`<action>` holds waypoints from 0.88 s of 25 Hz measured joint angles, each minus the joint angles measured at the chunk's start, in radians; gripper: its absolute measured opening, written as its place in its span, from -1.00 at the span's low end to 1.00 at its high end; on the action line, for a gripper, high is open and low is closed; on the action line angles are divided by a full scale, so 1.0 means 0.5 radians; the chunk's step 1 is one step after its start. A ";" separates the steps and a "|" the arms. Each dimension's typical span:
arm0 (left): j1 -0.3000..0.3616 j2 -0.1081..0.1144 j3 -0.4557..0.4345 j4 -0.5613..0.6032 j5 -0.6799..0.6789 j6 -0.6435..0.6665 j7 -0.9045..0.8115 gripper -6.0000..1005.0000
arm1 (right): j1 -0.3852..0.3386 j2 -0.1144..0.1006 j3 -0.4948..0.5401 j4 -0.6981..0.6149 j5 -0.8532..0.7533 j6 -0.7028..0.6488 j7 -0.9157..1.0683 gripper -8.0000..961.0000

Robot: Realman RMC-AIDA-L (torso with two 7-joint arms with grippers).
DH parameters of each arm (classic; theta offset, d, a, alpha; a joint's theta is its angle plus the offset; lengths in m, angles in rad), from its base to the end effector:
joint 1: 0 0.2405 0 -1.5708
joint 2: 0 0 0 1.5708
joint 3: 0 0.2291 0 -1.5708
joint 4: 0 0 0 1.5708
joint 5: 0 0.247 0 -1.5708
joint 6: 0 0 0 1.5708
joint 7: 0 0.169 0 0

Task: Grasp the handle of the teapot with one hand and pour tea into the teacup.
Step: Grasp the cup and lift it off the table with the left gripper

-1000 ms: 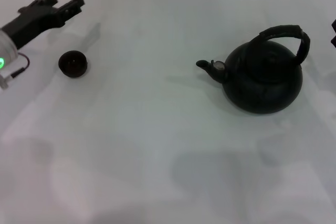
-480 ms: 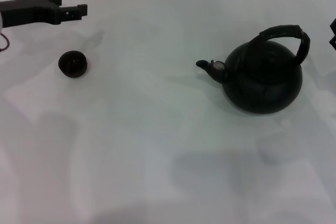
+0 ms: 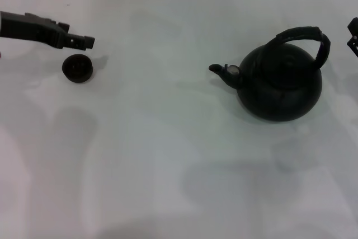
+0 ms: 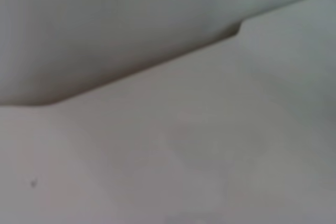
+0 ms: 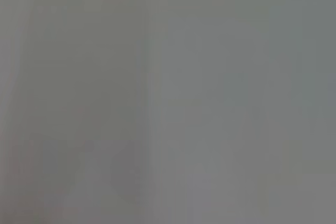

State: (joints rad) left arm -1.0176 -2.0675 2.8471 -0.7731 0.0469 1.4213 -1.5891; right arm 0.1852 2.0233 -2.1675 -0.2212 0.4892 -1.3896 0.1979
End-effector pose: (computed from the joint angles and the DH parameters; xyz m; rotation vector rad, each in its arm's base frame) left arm -0.2898 0.4161 0.0403 -2.4929 -1.0117 -0.0835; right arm 0.3527 0.2824 -0.0089 -1.6704 0.4339 0.7550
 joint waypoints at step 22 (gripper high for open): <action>-0.056 -0.002 0.000 0.022 0.205 -0.027 -0.049 0.68 | 0.013 0.000 0.000 0.007 0.003 0.007 0.000 0.82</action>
State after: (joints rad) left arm -1.0454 -2.0687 2.8471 -0.7619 0.1493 1.4079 -1.6136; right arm 0.1917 2.0233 -2.1674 -0.2177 0.4909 -1.3863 0.1979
